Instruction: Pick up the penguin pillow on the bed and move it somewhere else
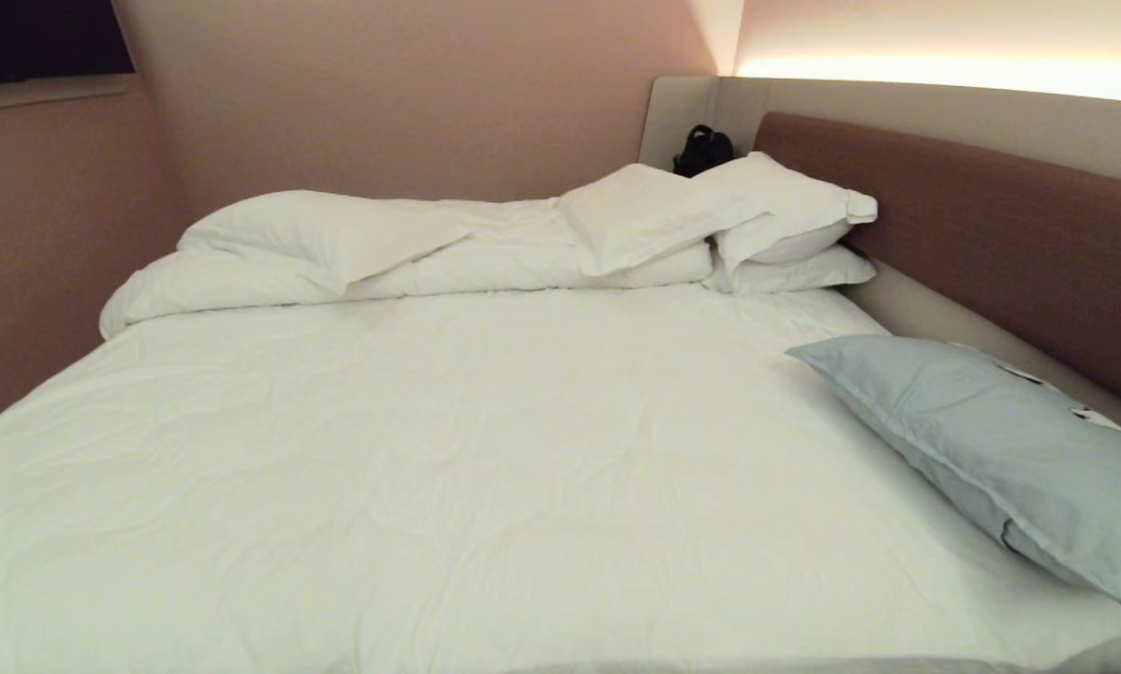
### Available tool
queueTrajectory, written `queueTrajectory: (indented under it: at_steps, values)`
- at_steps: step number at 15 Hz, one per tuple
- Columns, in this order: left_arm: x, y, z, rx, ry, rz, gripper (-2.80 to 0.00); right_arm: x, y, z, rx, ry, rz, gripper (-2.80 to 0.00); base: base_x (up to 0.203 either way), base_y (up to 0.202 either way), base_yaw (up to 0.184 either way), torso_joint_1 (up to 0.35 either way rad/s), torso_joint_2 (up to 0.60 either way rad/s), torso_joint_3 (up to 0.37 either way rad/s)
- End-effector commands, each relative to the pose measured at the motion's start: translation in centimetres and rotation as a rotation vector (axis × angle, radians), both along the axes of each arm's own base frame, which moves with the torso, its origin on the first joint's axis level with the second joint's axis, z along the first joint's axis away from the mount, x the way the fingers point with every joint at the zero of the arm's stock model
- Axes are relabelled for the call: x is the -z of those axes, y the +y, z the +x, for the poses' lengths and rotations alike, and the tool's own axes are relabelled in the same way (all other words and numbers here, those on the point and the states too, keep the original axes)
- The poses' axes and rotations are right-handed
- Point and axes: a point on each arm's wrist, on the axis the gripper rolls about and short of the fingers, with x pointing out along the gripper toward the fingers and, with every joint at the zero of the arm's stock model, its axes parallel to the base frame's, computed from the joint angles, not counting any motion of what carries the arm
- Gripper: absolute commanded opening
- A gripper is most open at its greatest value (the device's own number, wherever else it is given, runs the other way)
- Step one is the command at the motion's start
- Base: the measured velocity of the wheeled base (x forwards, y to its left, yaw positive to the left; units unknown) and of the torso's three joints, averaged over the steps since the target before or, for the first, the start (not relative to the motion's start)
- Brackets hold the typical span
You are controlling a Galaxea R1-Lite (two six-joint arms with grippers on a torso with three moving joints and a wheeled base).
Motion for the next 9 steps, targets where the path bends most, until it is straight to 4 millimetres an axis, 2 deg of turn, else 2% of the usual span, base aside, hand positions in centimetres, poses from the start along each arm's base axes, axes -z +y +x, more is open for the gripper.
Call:
queueTrajectory:
  at_steps: [1, 9]
  values:
    - [0.0, 0.0, 0.0, -0.001, -0.001, 0.0, -2.8, 0.05, 0.0, 0.01, 0.0, 0.001, 0.001, -2.8, 0.0, 0.0, 0.0, 0.0, 0.0, 0.0]
    - [0.0, 0.0, 0.0, -0.001, -0.001, 0.0, -2.8, 0.06, 0.0, 0.03, 0.002, -0.001, 0.0, -2.8, 0.0, 0.0, 0.0, 0.0, 0.0, 0.0]
